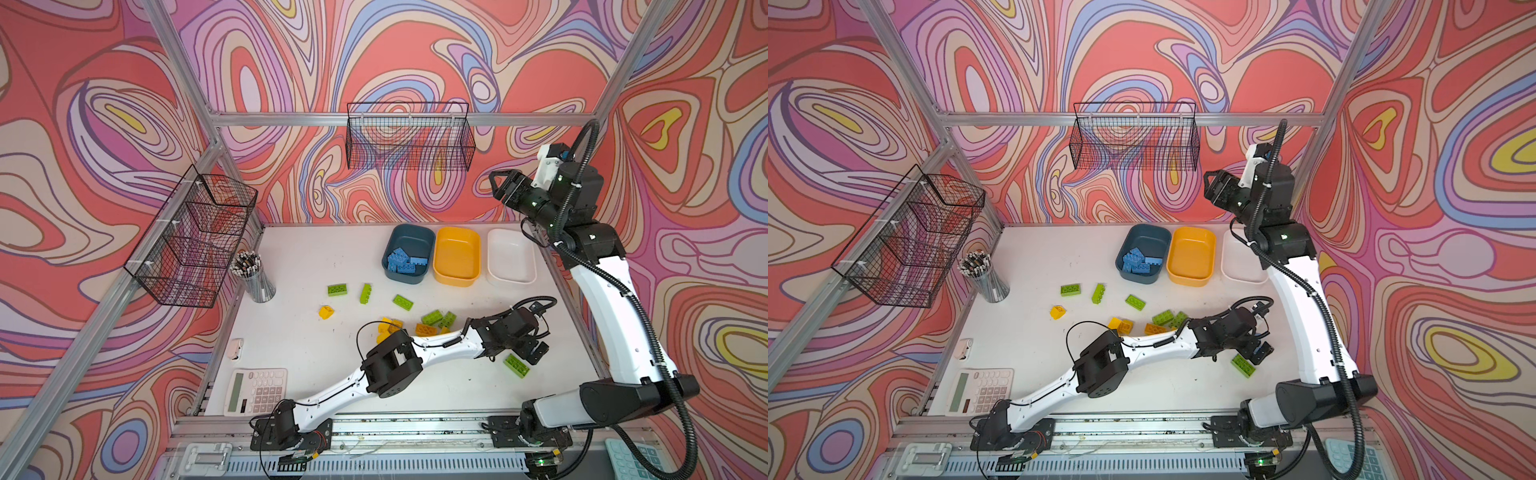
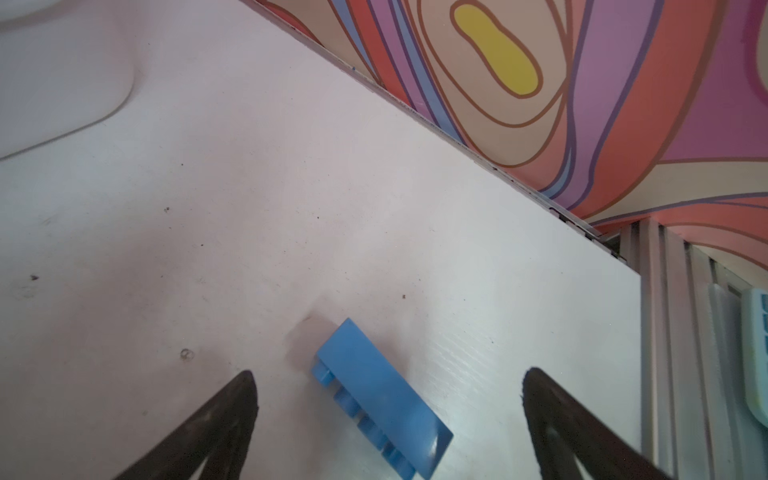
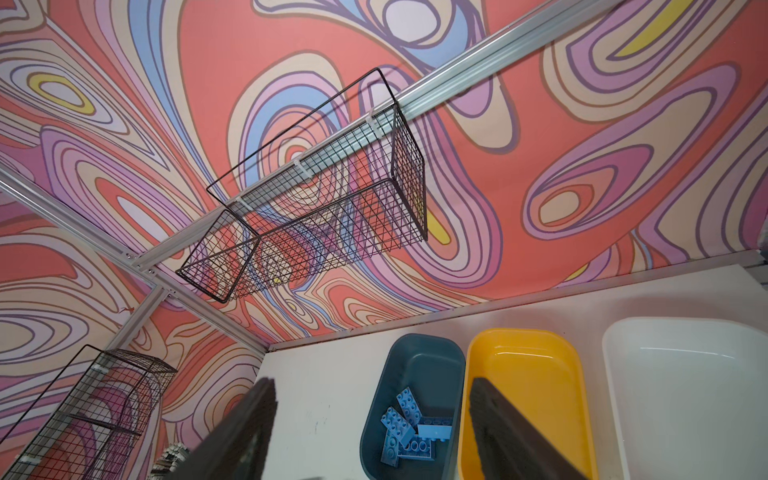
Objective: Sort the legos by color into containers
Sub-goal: 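Raise the right gripper away while the left gripper reaches for a blue brick, then grasp the blue brick with the left gripper and lift it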
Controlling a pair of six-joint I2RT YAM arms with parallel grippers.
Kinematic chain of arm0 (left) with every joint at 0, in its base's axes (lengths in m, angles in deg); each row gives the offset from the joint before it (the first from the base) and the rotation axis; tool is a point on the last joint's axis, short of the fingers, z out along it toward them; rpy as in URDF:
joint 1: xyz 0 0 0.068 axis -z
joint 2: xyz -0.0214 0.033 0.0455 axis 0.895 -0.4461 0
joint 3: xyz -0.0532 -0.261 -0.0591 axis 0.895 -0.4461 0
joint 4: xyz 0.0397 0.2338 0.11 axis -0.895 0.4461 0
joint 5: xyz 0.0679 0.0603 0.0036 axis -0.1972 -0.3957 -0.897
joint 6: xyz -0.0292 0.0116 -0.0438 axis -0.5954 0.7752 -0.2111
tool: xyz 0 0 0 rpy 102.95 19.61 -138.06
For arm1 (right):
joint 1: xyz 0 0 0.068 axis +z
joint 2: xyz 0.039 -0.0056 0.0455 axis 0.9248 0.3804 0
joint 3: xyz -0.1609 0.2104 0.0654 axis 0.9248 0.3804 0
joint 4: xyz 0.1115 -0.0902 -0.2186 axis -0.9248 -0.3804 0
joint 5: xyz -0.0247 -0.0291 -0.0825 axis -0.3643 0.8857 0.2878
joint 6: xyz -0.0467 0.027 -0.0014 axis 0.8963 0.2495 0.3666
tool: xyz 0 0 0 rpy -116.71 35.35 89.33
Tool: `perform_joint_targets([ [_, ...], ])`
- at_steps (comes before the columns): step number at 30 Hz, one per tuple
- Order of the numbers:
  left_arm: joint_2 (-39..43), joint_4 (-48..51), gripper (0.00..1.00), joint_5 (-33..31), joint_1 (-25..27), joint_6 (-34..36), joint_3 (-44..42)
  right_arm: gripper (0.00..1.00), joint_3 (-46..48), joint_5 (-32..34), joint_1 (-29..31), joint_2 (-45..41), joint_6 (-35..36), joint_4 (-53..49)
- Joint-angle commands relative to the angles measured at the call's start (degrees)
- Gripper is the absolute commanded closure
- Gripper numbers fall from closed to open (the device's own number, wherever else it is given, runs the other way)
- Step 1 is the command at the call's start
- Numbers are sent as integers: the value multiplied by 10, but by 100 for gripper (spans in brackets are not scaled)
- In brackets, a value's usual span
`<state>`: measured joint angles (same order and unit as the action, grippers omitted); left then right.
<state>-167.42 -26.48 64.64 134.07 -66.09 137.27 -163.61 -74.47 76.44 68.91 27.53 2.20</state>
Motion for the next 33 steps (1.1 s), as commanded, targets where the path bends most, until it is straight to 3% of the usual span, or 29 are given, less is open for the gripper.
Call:
perform_joint_targets([
  [1, -33, 71, 1, -37, 9, 16, 57, 22, 10, 9, 0, 7, 10, -8],
  [15, -52, 114, 5, -109, 14, 16, 63, 23, 48, 4, 0, -5, 10, 11],
  [18, -42, 107, 15, -110, 14, 25, 51, 24, 52, 3, -1, -7, 10, 12],
  [20, -35, 102, 29, -106, 14, 27, 39, 24, 55, 4, -1, -8, 10, 12],
  [23, -29, 100, 43, -107, 14, 30, 26, 24, 62, 3, 0, -11, 12, 13],
  [33, -6, 92, 56, -117, 14, 43, 2, 25, 73, 2, 0, -13, 12, 17],
])
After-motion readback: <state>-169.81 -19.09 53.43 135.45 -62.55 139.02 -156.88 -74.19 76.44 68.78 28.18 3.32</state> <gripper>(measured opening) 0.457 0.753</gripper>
